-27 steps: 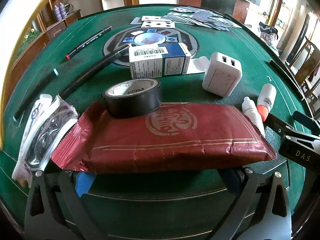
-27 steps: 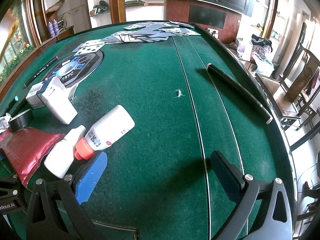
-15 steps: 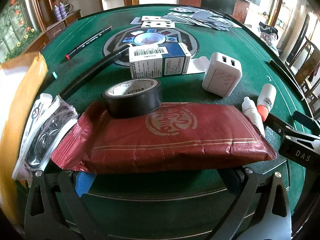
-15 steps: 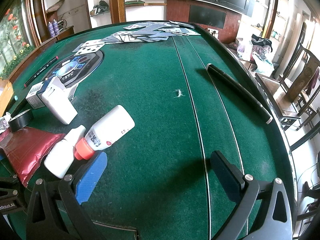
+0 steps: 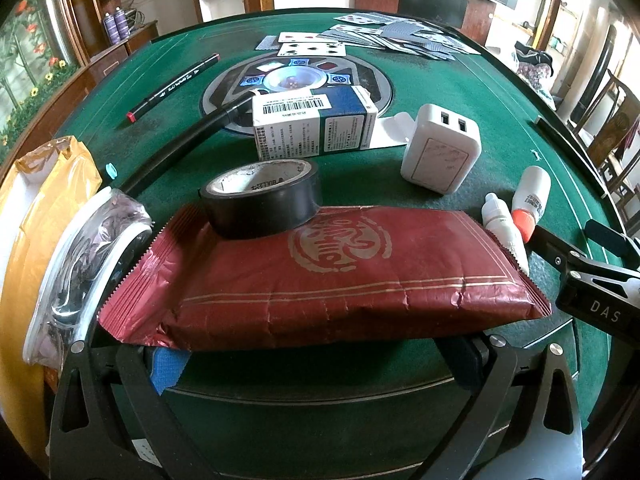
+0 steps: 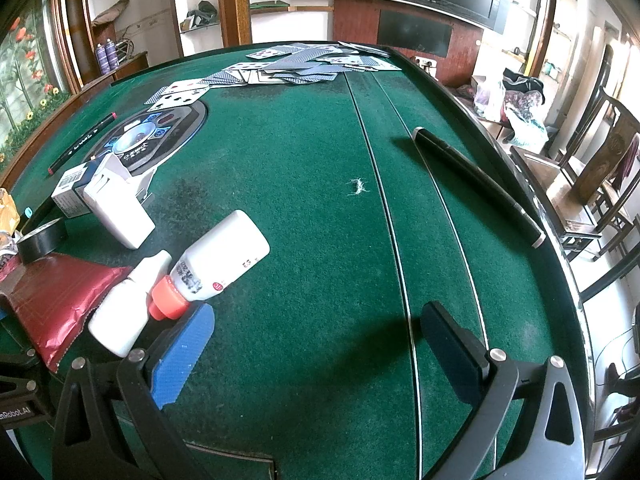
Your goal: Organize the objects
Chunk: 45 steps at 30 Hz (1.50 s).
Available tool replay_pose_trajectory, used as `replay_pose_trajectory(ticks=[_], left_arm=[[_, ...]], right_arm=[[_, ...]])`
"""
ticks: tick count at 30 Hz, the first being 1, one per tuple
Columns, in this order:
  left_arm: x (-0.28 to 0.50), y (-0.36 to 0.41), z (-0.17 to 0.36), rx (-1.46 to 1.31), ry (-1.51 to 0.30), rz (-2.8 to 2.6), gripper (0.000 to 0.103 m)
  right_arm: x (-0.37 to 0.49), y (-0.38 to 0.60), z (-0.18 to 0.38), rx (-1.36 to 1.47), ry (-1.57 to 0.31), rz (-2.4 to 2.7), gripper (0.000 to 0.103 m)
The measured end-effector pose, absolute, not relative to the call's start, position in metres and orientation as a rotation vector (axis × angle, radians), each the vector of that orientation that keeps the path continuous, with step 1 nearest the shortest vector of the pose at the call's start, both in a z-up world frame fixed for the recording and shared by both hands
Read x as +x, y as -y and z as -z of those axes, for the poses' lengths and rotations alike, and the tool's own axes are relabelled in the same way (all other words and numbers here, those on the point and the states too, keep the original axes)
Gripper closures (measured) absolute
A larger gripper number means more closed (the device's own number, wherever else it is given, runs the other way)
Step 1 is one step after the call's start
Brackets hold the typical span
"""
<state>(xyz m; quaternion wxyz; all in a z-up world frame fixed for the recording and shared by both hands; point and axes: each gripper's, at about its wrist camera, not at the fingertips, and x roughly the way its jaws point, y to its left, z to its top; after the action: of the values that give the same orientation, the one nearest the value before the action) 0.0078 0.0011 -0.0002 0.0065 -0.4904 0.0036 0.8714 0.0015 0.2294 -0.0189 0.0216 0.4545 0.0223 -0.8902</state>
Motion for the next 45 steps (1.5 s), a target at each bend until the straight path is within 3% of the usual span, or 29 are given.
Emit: replay_pose_trajectory(ticks=[35,38,45], left_arm=[[0.003,-0.006,0.001,-1.533,-0.016,-2.724,0.000],[0.003,-0.006,0.001,-1.532,-0.016,-2.724,0.000],[0.004,-0.005,-0.007,-1.658,0.008,-2.652,0.001]], right_arm=[[-0.004,-0.229,0.021,1.424,-0.079,2.712,0.000],[0.004,-0.235,0.009,1.431,0.000,2.668,0.000],[0.043,-0.229,-0.044,1.231,-0.070,2.628,0.000]])
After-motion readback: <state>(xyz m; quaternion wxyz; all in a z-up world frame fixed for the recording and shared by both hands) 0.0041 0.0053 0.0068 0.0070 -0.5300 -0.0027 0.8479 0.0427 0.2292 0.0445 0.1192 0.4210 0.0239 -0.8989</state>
